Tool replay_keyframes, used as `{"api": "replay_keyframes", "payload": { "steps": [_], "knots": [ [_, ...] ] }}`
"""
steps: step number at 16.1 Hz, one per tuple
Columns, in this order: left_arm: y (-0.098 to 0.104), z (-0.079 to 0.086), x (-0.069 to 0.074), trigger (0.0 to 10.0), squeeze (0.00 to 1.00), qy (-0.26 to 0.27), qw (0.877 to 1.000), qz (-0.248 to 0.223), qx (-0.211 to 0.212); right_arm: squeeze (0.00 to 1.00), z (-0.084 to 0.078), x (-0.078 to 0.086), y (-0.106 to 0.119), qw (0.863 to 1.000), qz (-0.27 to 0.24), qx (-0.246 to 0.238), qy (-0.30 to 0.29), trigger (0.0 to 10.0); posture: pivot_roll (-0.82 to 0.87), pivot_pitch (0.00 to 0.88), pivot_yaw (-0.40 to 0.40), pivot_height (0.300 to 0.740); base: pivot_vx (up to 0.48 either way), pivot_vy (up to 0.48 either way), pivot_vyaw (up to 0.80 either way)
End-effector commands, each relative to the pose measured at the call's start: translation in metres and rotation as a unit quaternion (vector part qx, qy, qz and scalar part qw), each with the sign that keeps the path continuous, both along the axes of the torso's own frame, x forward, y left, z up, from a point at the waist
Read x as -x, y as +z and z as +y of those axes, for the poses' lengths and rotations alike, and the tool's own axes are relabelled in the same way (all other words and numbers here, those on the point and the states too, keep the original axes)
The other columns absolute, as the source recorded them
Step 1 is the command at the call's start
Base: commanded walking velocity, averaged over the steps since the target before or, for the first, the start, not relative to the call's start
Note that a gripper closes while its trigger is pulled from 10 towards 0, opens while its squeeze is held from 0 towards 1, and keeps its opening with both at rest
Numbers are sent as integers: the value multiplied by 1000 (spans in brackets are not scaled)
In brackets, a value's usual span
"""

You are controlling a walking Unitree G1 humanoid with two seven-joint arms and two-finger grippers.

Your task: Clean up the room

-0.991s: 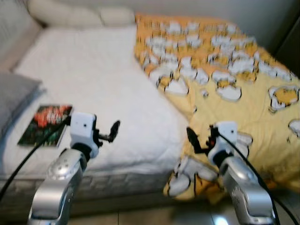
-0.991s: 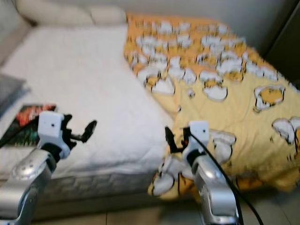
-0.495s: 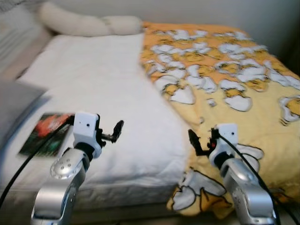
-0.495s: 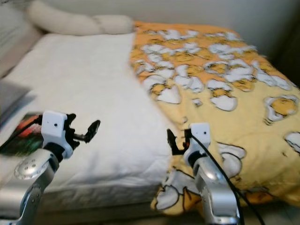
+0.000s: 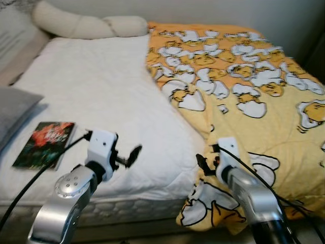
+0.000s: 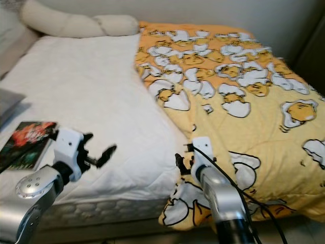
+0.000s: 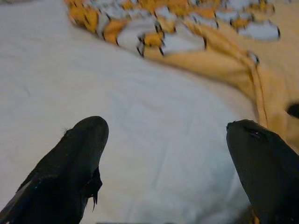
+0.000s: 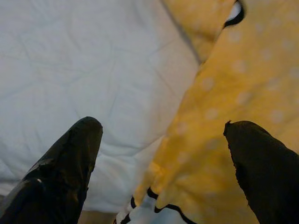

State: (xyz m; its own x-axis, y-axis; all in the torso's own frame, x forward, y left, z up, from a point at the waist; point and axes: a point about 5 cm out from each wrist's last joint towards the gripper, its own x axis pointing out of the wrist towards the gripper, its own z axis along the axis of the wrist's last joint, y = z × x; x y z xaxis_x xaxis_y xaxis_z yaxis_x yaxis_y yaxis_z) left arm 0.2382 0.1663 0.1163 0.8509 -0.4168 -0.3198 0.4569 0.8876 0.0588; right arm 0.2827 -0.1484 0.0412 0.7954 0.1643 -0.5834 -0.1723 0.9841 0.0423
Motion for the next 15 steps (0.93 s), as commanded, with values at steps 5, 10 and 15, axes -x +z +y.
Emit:
{"api": "replay_keyframes", "payload": {
  "steps": [5, 10, 15],
  "knots": [
    [9, -10, 8, 10000, 0, -122, 992, 35, -16, 1000, 6, -37, -5, 998, 39, 51, -20, 10000, 90, 0, -23, 740, 0, 0, 0],
    [13, -10, 20, 10000, 0, -158, 985, 55, -29, 0, 7, -46, -13, 990, 79, 114, -41, 10000, 127, 8, -32, 740, 0, 0, 0],
    [13, -13, 28, 10000, 0, -163, 984, 66, -24, 0, 11, -34, -30, 980, 116, 153, -43, 10000, 138, 25, -32, 740, 0, 0, 0]
  ]
}}
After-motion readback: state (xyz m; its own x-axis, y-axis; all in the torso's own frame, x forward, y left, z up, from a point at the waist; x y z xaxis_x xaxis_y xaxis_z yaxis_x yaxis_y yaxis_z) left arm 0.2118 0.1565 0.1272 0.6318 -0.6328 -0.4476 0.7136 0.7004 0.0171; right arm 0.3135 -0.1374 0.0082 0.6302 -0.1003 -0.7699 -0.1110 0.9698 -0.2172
